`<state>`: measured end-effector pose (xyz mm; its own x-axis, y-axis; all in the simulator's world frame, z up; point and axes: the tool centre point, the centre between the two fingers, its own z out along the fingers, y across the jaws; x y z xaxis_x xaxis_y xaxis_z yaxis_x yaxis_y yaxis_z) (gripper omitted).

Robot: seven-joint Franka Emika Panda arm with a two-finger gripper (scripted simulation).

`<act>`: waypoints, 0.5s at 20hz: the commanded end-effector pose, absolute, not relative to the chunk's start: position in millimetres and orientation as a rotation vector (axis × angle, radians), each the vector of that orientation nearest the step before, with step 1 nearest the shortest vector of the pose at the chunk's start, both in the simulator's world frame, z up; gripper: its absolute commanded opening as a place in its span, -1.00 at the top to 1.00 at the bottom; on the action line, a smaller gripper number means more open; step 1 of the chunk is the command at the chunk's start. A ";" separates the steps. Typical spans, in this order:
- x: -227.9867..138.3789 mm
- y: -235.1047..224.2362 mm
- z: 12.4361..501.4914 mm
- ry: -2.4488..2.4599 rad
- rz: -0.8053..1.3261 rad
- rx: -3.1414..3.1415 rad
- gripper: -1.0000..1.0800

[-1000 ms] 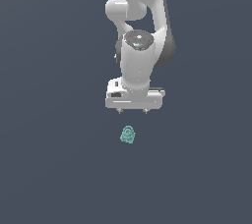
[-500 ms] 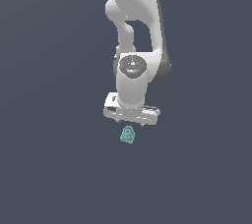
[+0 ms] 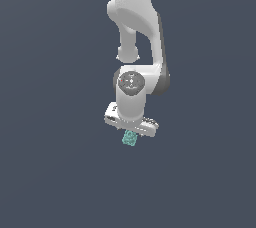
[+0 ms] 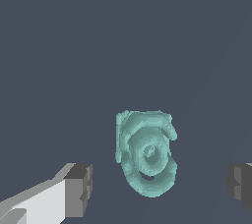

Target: Pick up the object and move it to a goal position.

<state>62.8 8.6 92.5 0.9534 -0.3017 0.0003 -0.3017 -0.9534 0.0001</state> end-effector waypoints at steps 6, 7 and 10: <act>63.0 8.3 85.4 -0.486 0.000 3.104 -0.92; 63.0 8.5 81.9 -0.486 0.000 3.104 -0.92; 62.7 8.3 67.2 -0.488 0.000 3.103 -0.92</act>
<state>63.4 8.4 75.2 0.9519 -0.3063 0.0012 -0.3063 -0.9519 -0.0003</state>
